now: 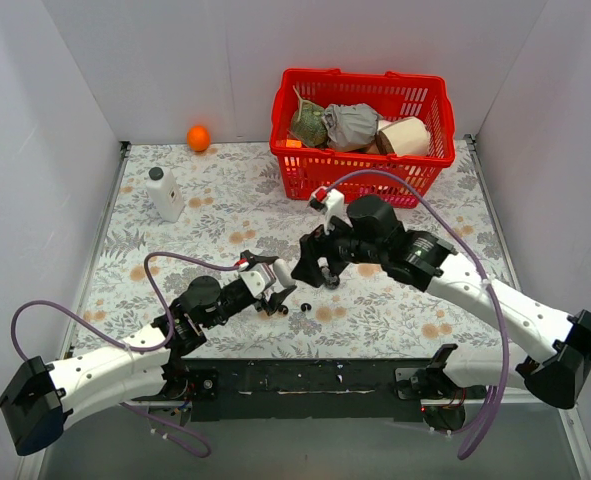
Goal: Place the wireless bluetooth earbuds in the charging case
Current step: Pick up the charging case at the center of the board, then open the charging case.
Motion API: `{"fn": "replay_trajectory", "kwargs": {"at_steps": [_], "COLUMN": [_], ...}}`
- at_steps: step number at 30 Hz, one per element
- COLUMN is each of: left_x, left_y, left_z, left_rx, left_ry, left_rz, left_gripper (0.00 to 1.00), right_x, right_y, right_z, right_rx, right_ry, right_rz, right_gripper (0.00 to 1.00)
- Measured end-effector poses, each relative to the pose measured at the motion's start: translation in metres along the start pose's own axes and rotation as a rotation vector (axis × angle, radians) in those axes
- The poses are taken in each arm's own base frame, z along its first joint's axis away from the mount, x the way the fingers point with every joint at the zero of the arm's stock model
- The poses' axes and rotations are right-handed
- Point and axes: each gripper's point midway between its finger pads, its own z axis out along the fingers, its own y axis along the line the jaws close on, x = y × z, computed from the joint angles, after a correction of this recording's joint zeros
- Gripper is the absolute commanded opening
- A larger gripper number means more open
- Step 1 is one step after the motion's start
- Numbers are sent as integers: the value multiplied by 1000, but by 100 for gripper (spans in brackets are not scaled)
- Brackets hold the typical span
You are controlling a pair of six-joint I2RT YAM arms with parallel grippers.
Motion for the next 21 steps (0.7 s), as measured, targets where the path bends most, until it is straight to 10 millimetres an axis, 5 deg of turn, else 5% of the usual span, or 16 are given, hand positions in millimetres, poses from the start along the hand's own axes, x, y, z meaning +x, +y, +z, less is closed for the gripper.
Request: {"fn": "replay_trajectory", "kwargs": {"at_steps": [7,21], "left_x": [-3,-9], "left_y": [-1,0], "left_z": [1,0], "left_rx": [2,2], "left_ry": [-15,-30], "left_rz": [-8,-22], "left_gripper": [0,0], "right_x": [23,15], "right_y": [-4,-18], "right_z": [34,43], "right_rx": [30,113], "right_ry": [103,88], "right_rz": [2,23], "right_gripper": [88,86]}}
